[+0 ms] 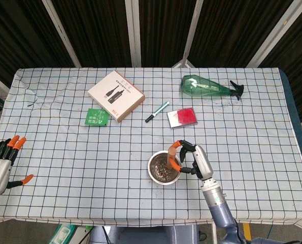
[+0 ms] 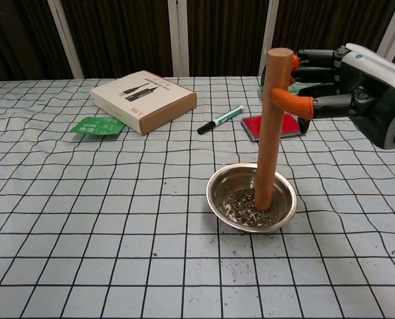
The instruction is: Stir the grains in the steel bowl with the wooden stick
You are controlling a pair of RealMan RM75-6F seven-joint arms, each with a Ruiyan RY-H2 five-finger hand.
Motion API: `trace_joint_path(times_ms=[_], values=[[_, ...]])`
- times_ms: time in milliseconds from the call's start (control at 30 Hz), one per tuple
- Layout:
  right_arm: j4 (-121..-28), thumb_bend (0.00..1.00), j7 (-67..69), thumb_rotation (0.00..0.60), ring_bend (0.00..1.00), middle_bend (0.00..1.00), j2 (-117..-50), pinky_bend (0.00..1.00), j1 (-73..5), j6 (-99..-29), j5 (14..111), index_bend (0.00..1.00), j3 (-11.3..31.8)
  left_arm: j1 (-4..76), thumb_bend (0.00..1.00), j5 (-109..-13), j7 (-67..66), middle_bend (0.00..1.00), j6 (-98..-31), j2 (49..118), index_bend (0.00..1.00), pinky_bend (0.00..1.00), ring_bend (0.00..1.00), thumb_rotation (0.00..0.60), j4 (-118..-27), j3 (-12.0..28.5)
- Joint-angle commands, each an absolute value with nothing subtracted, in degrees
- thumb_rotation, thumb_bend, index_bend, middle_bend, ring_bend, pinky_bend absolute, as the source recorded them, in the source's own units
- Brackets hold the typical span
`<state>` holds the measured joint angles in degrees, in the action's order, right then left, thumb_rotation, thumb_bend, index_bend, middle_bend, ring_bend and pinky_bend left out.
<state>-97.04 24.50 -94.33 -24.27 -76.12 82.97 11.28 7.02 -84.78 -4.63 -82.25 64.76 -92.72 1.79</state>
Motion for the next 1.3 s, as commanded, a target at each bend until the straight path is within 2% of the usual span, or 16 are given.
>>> trace_joint_path(times_ms=[33, 400, 833, 1300], values=[[-96.72, 0.48, 24.45, 0.6, 0.72, 0.64, -94.54, 0.65, -24.21, -76.04, 83.05, 0.85, 11.05, 7.03, 0.07, -84.73, -4.69, 0.0, -82.23, 64.76, 0.0, 0.0, 0.0, 0.6, -92.78, 1.82], [-96.74, 0.48, 24.43, 0.6, 0.72, 0.64, -94.76, 0.65, -23.91, -76.04, 83.48, 0.85, 10.55, 6.97, 0.07, -84.91, -4.61, 0.0, -82.38, 64.73, 0.0, 0.0, 0.0, 0.6, -92.65, 1.76], [-102.59, 0.48, 21.85, 0.6, 0.72, 0.64, -92.67, 0.65, -24.27, -77.07, 85.42, 0.85, 11.55, 7.03, 0.07, -84.89, -4.68, 0.0, -82.34, 64.73, 0.0, 0.0, 0.0, 0.6, -92.94, 1.84], [-98.89, 0.48, 23.02, 0.6, 0.72, 0.64, -94.5, 0.65, -24.11, -75.99, 83.48, 0.85, 10.85, 7.1, 0.07, -84.75, -4.55, 0.0, -82.12, 64.66, 0.0, 0.0, 0.0, 0.6, -92.91, 1.84]])
